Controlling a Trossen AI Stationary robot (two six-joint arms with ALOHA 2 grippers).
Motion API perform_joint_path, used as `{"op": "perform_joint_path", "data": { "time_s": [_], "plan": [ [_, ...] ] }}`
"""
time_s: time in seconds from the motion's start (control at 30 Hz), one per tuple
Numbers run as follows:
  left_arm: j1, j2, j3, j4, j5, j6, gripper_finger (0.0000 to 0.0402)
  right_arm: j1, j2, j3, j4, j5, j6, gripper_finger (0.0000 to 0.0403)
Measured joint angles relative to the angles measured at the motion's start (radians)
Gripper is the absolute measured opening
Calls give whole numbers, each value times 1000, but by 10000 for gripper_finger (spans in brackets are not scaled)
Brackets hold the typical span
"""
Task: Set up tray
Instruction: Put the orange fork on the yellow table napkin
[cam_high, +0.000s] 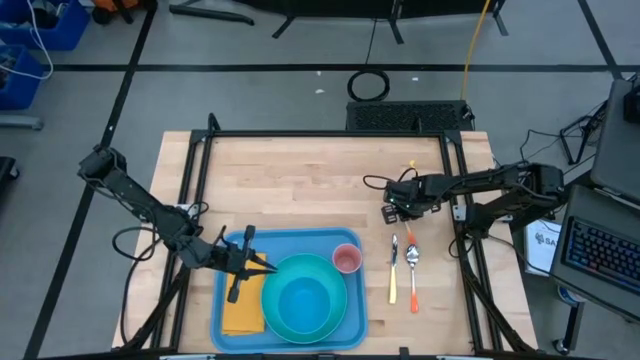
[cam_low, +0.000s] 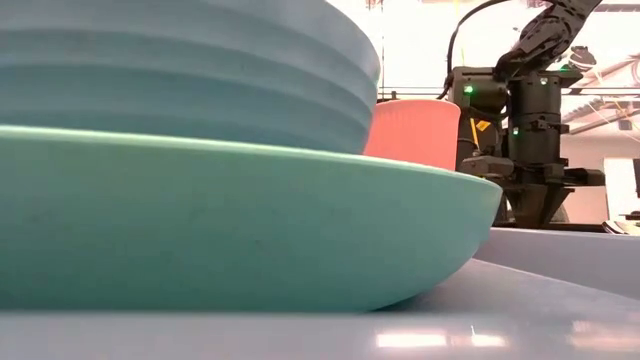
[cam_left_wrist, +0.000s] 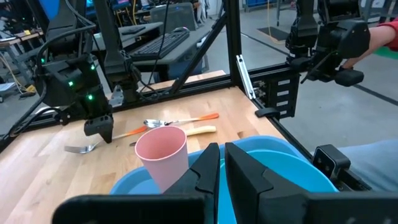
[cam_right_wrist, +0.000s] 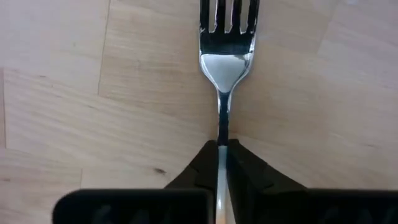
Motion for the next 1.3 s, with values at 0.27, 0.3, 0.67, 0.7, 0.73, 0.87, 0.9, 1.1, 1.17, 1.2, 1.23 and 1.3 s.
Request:
{"op": "perform_joint_path", "data": {
  "time_s": [0.27,0.3,0.67,0.7,0.73,0.87,0.9,1.1,1.17,1.2,1.23,1.3],
  "plan": [
    [0,0,0,-6,0,0,31,8,-7,-1,6,39,-25,6],
    [0,0,0,-6,0,0,31,12,-13,-1,11,49,-25,5],
    [0,0,0,-6,-5,3,31,115,-223,-7,116,317,-28,2],
    [0,0,0,-8,-5,3,31,125,-237,-4,132,329,-33,1],
    [0,0,0,-10,-5,4,31,134,-247,-4,144,342,-39,1],
    [2,1,0,-9,-8,4,31,177,-277,-5,223,408,-88,1],
    [2,1,0,-10,-8,4,31,190,-278,-5,259,425,-102,1],
    [5,1,0,-31,-37,21,31,253,-283,-5,483,502,-221,1],
    [5,1,0,-48,-67,23,31,276,-283,-5,569,524,-274,1],
    [7,1,0,-54,-83,25,31,287,-283,-5,616,536,-302,1],
    [8,1,0,-60,-103,27,31,299,-284,-4,661,549,-333,1],
    [11,1,0,-77,-144,39,31,327,-284,-3,752,585,-393,1]
  ]
}}
